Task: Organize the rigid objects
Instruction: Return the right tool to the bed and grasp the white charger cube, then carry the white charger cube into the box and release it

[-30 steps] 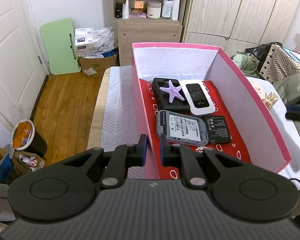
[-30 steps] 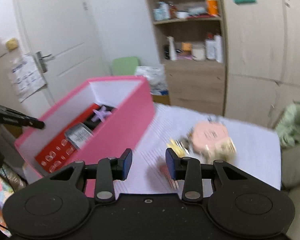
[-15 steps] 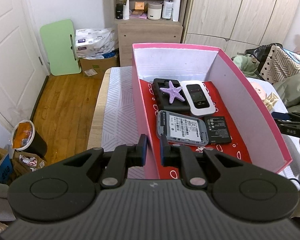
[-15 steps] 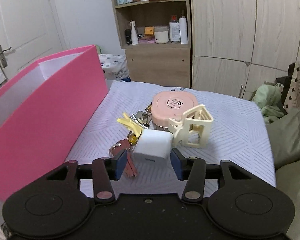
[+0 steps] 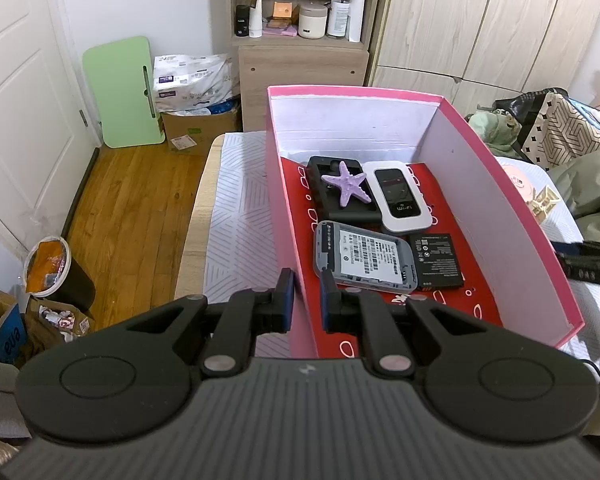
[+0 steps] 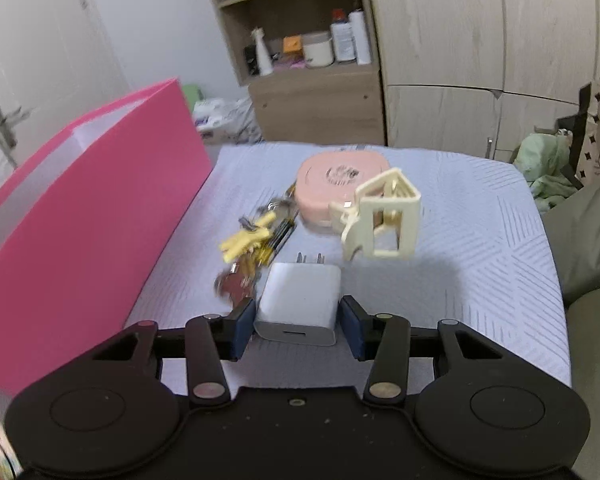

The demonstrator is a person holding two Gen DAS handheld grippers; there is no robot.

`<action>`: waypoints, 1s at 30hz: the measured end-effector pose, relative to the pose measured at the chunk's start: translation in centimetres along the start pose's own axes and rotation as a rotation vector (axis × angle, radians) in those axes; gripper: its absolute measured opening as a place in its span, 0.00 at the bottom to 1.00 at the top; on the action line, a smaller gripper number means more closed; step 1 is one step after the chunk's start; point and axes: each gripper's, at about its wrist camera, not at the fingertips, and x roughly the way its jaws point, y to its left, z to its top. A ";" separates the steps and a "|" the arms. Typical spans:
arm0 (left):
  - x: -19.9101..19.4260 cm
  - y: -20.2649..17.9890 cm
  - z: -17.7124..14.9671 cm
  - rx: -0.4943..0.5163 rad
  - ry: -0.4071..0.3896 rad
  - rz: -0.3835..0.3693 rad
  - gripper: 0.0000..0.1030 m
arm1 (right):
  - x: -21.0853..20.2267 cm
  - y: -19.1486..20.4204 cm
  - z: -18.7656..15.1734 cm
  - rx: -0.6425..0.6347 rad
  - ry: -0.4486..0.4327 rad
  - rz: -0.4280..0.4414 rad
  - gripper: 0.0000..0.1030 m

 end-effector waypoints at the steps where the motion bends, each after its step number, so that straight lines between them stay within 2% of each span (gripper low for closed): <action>1: 0.0 0.0 0.0 0.000 0.000 -0.001 0.10 | -0.1 0.2 -0.1 -0.008 0.006 -0.005 0.50; 8: 0.0 0.0 0.0 -0.001 0.000 0.000 0.10 | 1.0 1.3 0.3 -0.059 -0.018 -0.071 0.52; 9: 0.0 0.0 0.0 -0.003 0.000 -0.001 0.10 | 1.0 1.3 0.4 -0.054 -0.023 -0.076 0.48; 13: 0.0 0.0 0.0 -0.006 0.000 -0.003 0.10 | 0.2 0.5 0.3 -0.016 -0.031 -0.076 0.47; 17: 0.1 0.1 -0.1 -0.008 0.001 -0.005 0.10 | -1.3 -0.2 0.2 0.036 -0.052 -0.008 0.47; 21: 0.2 0.3 0.0 -0.020 0.008 -0.007 0.10 | -3.5 1.1 0.3 0.023 -0.107 0.025 0.47; 25: 0.3 0.3 0.0 -0.029 0.010 -0.005 0.10 | -6.4 3.2 0.6 0.000 -0.179 0.146 0.47; 28: 0.3 0.1 -0.2 -0.032 0.001 -0.003 0.10 | -8.3 5.1 2.2 -0.025 -0.234 0.229 0.47; 30: 0.3 0.4 -0.2 -0.047 0.000 -0.015 0.10 | -9.2 6.5 3.8 -0.048 -0.244 0.345 0.47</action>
